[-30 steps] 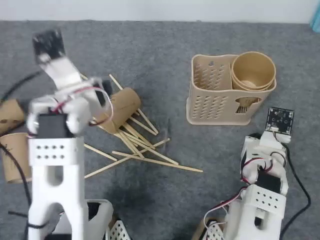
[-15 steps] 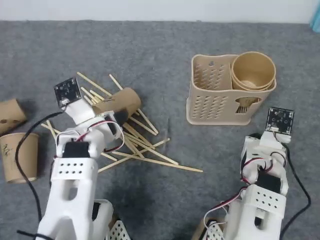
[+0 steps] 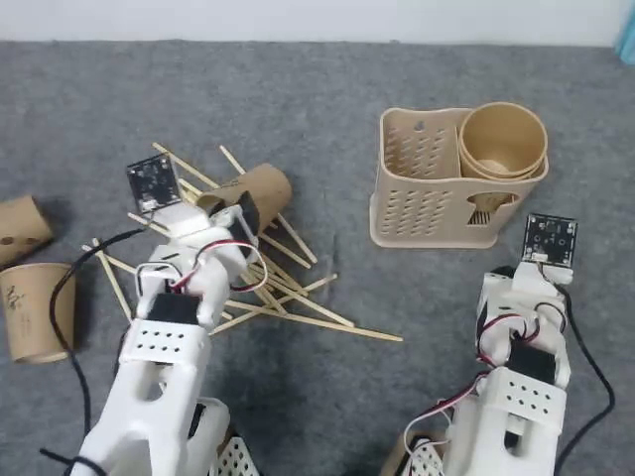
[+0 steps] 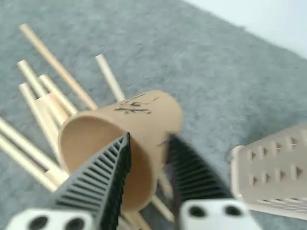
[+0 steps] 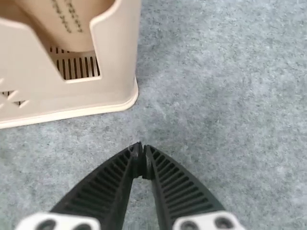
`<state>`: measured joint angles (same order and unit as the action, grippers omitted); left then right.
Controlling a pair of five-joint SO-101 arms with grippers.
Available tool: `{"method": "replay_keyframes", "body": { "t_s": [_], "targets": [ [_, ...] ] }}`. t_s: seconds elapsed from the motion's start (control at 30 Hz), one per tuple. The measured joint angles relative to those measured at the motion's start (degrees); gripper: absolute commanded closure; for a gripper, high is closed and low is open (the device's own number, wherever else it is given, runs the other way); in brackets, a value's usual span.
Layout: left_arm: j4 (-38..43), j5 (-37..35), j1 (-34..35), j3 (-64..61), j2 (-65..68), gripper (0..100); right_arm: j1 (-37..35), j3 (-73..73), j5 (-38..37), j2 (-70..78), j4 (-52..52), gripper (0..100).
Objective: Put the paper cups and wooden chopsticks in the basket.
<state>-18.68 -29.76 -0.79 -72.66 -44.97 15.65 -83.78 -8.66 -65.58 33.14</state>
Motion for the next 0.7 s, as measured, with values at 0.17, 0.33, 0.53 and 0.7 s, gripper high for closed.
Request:
{"method": "replay_keyframes", "body": {
  "t_s": [0.17,0.33,0.53,0.7],
  "targets": [
    [1.6,-0.3,-0.4,-0.4,0.0,99,-0.2,0.0,0.0,0.0,0.0,98.3],
    [1.2,1.7,-0.4,-0.5,0.0,99,-0.1,0.0,0.0,0.0,0.0,98.3],
    [-5.6,4.1,-0.4,0.9,0.0,86,-0.1,0.0,-0.2,0.0,0.0,98.3],
    [-25.7,3.0,-2.0,11.1,0.0,72,-0.1,0.0,-0.2,0.0,0.0,98.3]
  ]
}}
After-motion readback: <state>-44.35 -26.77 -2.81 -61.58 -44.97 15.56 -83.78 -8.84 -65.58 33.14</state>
